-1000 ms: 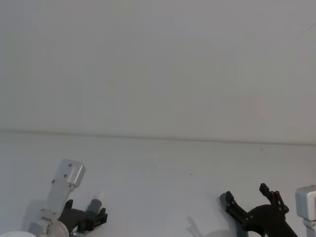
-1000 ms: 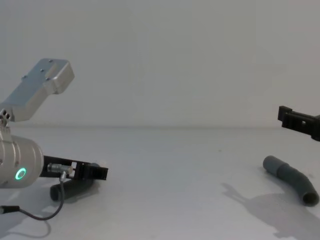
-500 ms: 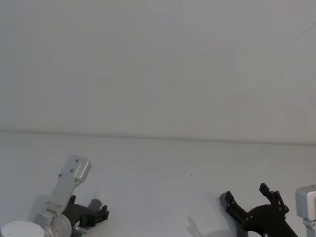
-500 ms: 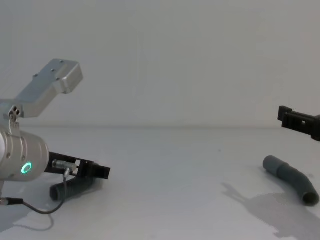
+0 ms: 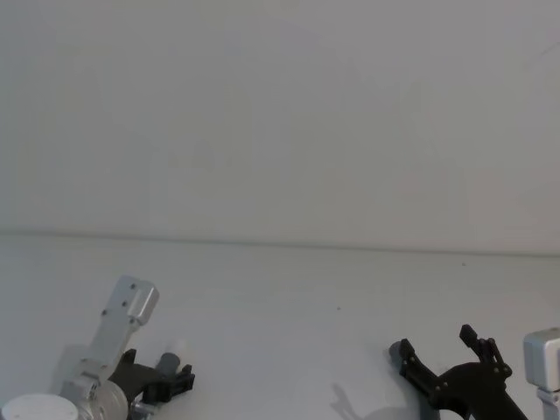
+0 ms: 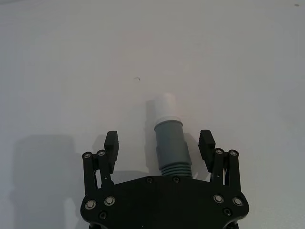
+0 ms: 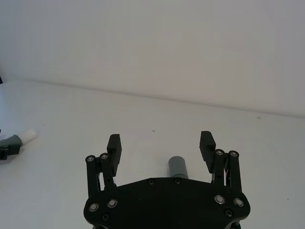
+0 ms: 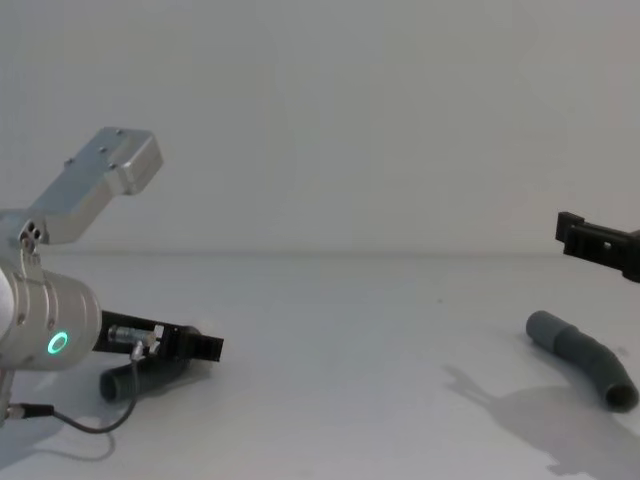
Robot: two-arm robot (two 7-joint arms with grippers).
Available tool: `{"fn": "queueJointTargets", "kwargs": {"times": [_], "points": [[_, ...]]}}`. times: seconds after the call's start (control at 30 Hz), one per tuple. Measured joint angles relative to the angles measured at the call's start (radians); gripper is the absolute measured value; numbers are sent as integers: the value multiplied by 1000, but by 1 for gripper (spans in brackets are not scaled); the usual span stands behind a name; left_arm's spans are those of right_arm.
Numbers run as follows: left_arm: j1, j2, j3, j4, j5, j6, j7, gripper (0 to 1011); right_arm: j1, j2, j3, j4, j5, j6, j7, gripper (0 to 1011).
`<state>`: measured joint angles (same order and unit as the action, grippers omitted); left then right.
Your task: Use both hands to pick up one end of the pipe from the table, align the ends, and insert them.
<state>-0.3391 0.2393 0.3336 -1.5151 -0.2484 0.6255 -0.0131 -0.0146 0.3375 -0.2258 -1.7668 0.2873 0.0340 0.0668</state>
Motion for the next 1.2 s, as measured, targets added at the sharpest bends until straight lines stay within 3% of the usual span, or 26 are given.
{"fn": "queueJointTargets", "kwargs": {"times": [1.2], "points": [[-13, -8, -10, 24, -4, 11, -34, 1001, 0, 0, 0, 0, 0, 0, 0, 1000]]}}
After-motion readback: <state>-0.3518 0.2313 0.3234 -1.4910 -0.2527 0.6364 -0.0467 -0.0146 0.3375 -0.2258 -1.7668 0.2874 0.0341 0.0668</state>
